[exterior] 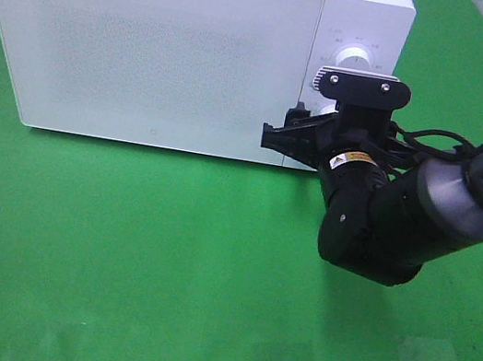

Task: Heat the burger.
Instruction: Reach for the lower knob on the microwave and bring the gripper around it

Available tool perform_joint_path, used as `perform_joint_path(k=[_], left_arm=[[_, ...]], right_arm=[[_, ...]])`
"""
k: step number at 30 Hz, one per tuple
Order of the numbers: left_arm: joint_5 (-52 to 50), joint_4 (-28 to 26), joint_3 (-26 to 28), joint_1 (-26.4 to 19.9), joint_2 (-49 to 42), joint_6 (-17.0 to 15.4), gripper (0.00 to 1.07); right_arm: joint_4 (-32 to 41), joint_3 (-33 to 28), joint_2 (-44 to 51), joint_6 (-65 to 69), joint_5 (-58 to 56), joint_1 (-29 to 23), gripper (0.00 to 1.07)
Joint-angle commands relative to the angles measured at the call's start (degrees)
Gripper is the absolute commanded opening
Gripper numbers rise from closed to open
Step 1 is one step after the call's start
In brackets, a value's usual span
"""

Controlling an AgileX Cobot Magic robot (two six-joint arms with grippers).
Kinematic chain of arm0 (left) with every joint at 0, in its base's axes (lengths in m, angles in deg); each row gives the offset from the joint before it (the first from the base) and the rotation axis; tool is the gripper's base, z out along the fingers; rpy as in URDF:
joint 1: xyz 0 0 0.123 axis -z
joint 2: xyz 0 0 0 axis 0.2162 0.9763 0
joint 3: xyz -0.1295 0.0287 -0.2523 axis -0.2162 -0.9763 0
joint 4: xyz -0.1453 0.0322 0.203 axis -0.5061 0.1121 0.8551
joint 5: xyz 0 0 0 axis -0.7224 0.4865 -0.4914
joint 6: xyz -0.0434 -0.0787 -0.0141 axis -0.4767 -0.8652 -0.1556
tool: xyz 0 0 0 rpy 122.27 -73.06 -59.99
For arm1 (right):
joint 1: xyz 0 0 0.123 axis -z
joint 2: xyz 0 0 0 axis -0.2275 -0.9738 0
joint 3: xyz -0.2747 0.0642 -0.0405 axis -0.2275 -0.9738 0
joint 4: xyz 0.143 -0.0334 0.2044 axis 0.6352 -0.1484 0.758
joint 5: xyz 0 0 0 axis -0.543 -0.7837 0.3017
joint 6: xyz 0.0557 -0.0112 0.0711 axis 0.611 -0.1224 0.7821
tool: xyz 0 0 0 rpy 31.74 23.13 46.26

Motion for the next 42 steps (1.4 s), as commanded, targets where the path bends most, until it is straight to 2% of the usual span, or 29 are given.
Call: perform_joint_path(k=[1, 9, 20, 21, 22, 23, 24, 25, 26, 27, 28, 29, 30, 34, 38, 42], left_arm=[[-0.8, -0.34, -0.11, -0.23, -1.26, 0.06, 0.85], [-0.8, -0.34, -0.11, -0.23, -1.26, 0.06, 0.85], [-0.8, -0.34, -0.11, -0.23, -1.26, 0.06, 0.85], [-0.8, -0.34, -0.11, -0.23, -1.26, 0.06, 0.85], [-0.8, -0.34, -0.11, -0.23, -1.26, 0.06, 0.85], [-0.8, -0.34, -0.11, -0.23, -1.26, 0.06, 0.85], [-0.8, -0.34, -0.11, -0.23, -1.26, 0.06, 0.85], [-0.8, -0.34, -0.11, -0.23, -1.26, 0.06, 0.85], [-0.8, -0.34, -0.11, -0.23, -1.26, 0.06, 0.85], [-0.8, -0.34, -0.11, -0.23, -1.26, 0.06, 0.85], [-0.8, -0.34, -0.11, -0.23, -1.26, 0.06, 0.85], [-0.8, -0.34, -0.11, -0.23, -1.26, 0.06, 0.85], [-0.8, -0.34, -0.11, -0.23, -1.26, 0.06, 0.85], [-0.8, -0.34, -0.11, -0.23, -1.26, 0.06, 0.85], [-0.8, -0.34, -0.11, -0.23, -1.26, 0.06, 0.85], [-0.8, -0.34, -0.11, -0.23, -1.26, 0.06, 0.85]], right_arm=[[-0.74, 0.69, 0.0, -0.17, 0.0, 0.34, 0.72], [-0.97, 1.83, 0.0, -0.23, -0.69, 1.66, 0.71], [-1.2, 1.83, 0.0, -0.23, -1.32, 1.66, 0.59], [-1.2, 1.83, 0.0, -0.23, -1.26, 1.66, 0.57], [-1.2, 1.83, 0.0, -0.23, -1.26, 1.66, 0.48], [-1.2, 1.83, 0.0, -0.23, -1.26, 1.66, 0.48], [-1.2, 1.83, 0.0, -0.23, -1.2, 1.66, 0.37], [-1.2, 1.83, 0.0, -0.23, -1.2, 1.66, 0.37], [-1.2, 1.83, 0.0, -0.23, -1.09, 1.66, 0.31], [-1.2, 1.83, 0.0, -0.23, -0.52, 1.66, 0.19], [-1.2, 1.83, 0.0, -0.23, -0.52, 1.66, 0.19], [-1.43, 1.83, 0.0, -0.23, 0.23, 1.66, 0.1], [-1.78, 1.83, 0.0, -0.23, 0.4, 1.66, 0.06], [-3.04, 1.83, 0.0, -0.23, 0.52, 1.66, 0.0], [-4.18, 1.83, 0.0, 0.4, 0.52, 1.66, 0.0], [-4.35, 1.83, 0.0, 7.91, 0.97, 1.6, 0.0]])
